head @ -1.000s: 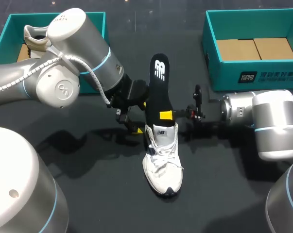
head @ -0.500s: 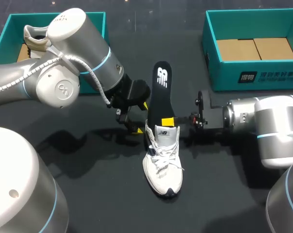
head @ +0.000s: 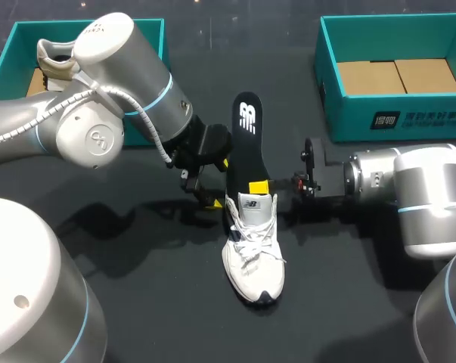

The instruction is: Take the shoe out of the shoebox, open the shoe tongue, remove and reinsert the insole, then place the shoe into the shoebox

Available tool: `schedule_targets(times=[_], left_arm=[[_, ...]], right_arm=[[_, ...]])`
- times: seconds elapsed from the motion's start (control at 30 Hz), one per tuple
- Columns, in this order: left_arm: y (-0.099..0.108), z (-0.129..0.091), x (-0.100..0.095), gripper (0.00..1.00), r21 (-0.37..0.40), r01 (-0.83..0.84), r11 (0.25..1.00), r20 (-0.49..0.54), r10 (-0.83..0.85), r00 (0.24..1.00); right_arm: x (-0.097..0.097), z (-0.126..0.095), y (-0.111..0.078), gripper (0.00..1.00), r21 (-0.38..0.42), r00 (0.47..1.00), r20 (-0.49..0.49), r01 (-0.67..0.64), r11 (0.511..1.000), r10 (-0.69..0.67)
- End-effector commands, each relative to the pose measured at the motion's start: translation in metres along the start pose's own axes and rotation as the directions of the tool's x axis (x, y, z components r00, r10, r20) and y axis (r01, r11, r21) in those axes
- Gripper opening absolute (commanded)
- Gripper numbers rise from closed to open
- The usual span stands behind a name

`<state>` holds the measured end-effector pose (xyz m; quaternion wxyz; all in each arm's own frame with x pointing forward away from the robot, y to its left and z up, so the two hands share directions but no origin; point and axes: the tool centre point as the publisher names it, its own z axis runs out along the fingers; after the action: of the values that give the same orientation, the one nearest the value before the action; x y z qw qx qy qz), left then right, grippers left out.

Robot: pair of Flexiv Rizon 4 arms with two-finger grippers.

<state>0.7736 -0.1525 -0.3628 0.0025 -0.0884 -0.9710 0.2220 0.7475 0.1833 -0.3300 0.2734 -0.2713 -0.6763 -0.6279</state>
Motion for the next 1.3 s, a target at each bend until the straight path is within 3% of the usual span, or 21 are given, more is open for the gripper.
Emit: schedule_targets(times=[0.03,0.73,1.3], left_arm=[[0.000,0.001,0.000,1.00,-0.001,-0.001,1.000,0.000,0.001,1.000],[0.000,0.001,0.000,1.00,-0.001,-0.001,1.000,0.000,0.001,1.000],[0.000,0.001,0.000,1.00,-0.001,-0.001,1.000,0.000,0.001,1.000]], right_arm=[[-0.004,0.004,0.001,0.09,0.005,1.000,-0.009,0.003,1.000,-0.003],[0.000,0.007,0.008,0.22,0.037,0.999,-0.026,0.022,0.999,-0.021],[0.006,0.010,0.020,0.25,0.064,0.998,-0.034,0.060,0.996,-0.058]])
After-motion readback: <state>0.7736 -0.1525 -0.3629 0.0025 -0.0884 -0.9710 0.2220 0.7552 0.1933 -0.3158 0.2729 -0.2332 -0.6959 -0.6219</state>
